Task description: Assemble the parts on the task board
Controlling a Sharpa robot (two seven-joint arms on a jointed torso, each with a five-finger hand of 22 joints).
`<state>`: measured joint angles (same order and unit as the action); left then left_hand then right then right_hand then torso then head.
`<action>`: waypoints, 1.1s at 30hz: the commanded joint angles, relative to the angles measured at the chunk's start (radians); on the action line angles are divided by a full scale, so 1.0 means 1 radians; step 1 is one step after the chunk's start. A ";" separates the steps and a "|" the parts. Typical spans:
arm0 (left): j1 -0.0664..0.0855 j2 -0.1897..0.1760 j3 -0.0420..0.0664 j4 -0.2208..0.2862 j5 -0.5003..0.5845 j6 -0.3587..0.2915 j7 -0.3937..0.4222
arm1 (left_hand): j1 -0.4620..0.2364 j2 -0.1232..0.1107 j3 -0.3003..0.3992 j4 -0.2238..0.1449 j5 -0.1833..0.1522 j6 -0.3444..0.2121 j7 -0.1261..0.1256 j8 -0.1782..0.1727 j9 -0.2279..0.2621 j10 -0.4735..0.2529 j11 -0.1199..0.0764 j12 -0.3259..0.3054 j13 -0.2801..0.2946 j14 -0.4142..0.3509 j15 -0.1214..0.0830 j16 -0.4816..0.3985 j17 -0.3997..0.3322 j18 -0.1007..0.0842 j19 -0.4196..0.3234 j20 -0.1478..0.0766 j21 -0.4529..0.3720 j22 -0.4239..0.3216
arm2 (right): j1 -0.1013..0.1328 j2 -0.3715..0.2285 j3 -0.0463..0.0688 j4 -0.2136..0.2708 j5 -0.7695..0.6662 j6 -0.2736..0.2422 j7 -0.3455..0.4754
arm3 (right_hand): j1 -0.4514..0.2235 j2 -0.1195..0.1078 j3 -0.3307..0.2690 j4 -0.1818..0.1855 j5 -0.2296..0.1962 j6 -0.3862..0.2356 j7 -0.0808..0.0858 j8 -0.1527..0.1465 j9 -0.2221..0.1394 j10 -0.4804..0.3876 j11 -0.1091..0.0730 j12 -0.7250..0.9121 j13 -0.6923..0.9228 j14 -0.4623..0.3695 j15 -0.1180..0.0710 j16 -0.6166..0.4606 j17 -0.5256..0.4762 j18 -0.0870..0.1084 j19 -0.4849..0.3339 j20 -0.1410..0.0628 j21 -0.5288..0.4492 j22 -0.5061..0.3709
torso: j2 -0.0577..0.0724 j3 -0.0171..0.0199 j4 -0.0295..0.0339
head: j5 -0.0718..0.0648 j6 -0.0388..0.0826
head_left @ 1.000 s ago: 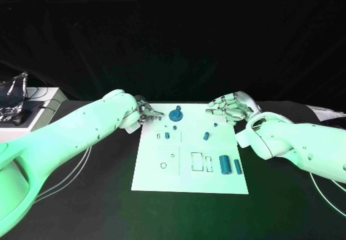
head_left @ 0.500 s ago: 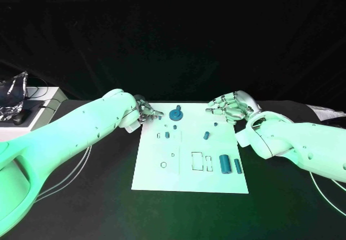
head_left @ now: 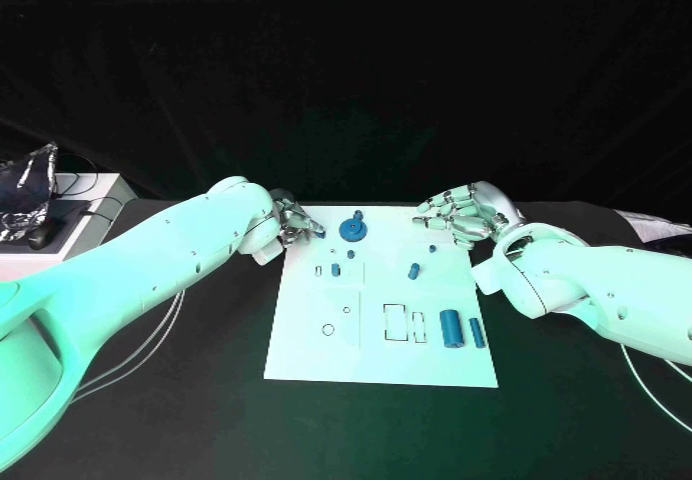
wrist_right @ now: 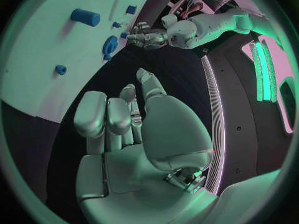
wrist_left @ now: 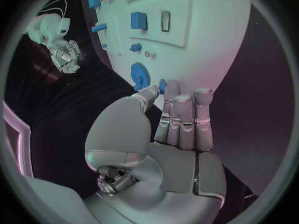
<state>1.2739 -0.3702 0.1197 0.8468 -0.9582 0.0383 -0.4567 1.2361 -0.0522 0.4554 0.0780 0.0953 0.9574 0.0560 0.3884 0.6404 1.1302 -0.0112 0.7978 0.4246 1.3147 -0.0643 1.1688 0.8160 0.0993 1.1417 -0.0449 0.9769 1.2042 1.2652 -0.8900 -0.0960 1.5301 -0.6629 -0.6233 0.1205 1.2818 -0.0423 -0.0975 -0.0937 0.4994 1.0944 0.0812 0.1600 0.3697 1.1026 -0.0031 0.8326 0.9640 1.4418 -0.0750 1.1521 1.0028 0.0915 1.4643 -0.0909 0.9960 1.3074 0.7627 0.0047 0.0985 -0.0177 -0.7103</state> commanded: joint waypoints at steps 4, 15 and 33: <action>0.000 0.002 -0.001 -0.003 0.019 0.039 0.013 | -0.039 -0.002 0.120 -0.107 0.070 0.004 0.010 -0.015 0.020 0.012 -0.003 -0.012 -0.005 0.000 -0.002 0.007 0.003 0.013 0.000 -0.002 -0.001 0.006 | 0.000 0.001 0.001 0.000 -0.009 0.013 0.005 | -0.008 0.002 0.002 0.005 0.004 0.000 0.004 -0.003 -0.001 0.002 -0.002 -0.005 -0.002 0.001 0.003 0.002 0.001 -0.003 0.049 0.005 -0.001 0.132 | 0.000 0.0001 -0.0004 | 0.002 -0.001; 0.000 -0.005 -0.002 0.004 0.037 -0.002 0.028 | -0.079 -0.023 0.152 -0.160 0.219 0.034 0.004 -0.017 0.050 0.044 -0.015 -0.014 -0.004 0.020 -0.012 0.014 0.014 0.015 0.019 -0.008 0.022 0.024 | 0.000 0.002 0.001 -0.002 -0.009 0.014 0.005 | -0.009 0.003 0.002 0.006 0.006 0.000 0.004 -0.004 -0.001 0.002 -0.002 -0.005 -0.001 0.001 0.003 0.002 0.001 -0.003 0.049 0.005 0.000 0.132 | -0.001 -0.0003 -0.0001 | 0.004 0.001; -0.001 -0.142 -0.001 0.235 0.065 -0.047 -0.022 | -0.153 -0.069 0.143 -0.235 0.525 0.132 -0.027 -0.045 0.077 0.146 -0.048 -0.037 0.003 0.091 -0.042 0.059 0.157 -0.019 0.110 -0.060 0.131 0.089 | -0.001 0.001 0.000 -0.012 -0.007 0.015 0.005 | -0.009 0.002 0.002 0.006 0.008 0.000 0.004 -0.004 -0.001 0.002 -0.002 -0.005 -0.001 0.001 0.002 0.002 0.001 -0.003 0.049 0.005 -0.001 0.132 | -0.014 -0.0034 0.0054 | 0.009 -0.004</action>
<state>1.2724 -0.5100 0.1177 1.0679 -0.8998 -0.0021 -0.4587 1.0924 -0.1220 0.4661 -0.0210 0.6105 1.0689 0.0448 0.3451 0.7153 1.2446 -0.0323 0.7629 0.4265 1.4001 -0.1056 1.2218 0.9702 0.0907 1.2462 -0.1057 1.1053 1.2923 1.2647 -0.8894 -0.0962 1.5184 -0.6633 -0.6218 0.1196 1.2818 -0.0423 -0.0976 -0.0937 0.5055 1.0942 0.0810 0.1601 0.3697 1.1027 -0.0031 0.8327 0.9641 1.4418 -0.0750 1.1521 1.0027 0.0915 1.4643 -0.0909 0.9960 1.3080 0.7529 0.0017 0.1032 -0.0096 -0.7135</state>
